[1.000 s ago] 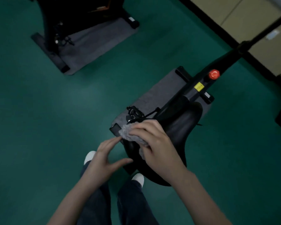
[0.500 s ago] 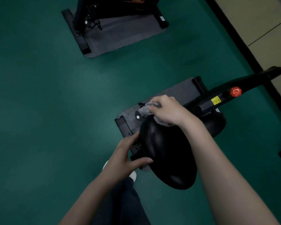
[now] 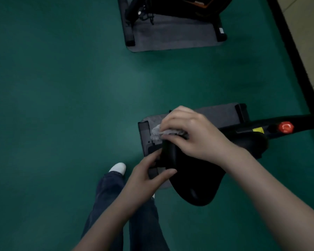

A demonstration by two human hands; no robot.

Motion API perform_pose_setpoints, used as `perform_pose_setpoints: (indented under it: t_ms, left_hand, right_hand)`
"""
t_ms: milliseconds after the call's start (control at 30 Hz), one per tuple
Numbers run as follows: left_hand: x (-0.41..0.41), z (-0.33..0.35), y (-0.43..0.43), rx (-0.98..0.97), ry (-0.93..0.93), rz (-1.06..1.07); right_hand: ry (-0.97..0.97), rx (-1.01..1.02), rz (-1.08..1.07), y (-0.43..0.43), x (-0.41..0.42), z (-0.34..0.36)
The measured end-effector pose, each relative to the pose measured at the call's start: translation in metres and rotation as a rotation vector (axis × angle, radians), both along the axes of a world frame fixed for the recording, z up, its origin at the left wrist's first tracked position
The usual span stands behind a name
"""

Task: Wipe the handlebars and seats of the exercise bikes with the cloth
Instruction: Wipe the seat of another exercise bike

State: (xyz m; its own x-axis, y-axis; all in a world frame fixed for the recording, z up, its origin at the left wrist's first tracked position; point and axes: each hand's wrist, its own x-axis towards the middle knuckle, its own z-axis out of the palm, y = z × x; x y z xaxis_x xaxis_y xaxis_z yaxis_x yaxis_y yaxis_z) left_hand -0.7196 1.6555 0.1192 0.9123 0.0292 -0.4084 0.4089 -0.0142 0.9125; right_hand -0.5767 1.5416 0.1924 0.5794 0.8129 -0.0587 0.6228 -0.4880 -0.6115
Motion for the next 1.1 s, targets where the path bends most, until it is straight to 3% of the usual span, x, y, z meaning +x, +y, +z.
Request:
perform_pose_setpoints:
  t_ms: [267,367,533,667,800,1100]
  left_hand:
    - [-0.034,-0.008,-0.047,-0.079,0.019,0.260]
    - [-0.036,-0.014,-0.060,-0.127,0.001,0.338]
    - [-0.038,-0.015,-0.067,-0.164,-0.032,0.400]
    - [-0.045,-0.018,-0.075,-0.180,-0.010,0.422]
    - [-0.055,-0.022,-0.087,-0.226,0.065,0.427]
    - [-0.055,-0.019,-0.102,-0.478,0.064,0.556]
  right_hand:
    - [-0.086,-0.254,0.472,0.018,-0.012,0.003]
    - [-0.060,-0.422,0.427,0.039,0.005,-0.006]
    - [-0.037,-0.607,0.148,0.054,0.032,-0.010]
    - [-0.147,-0.555,0.426,0.050,-0.001,-0.002]
    - [-0.085,-0.467,0.743,0.028,-0.033,0.011]
    - [0.060,-0.509,0.901,0.019,-0.037,0.011]
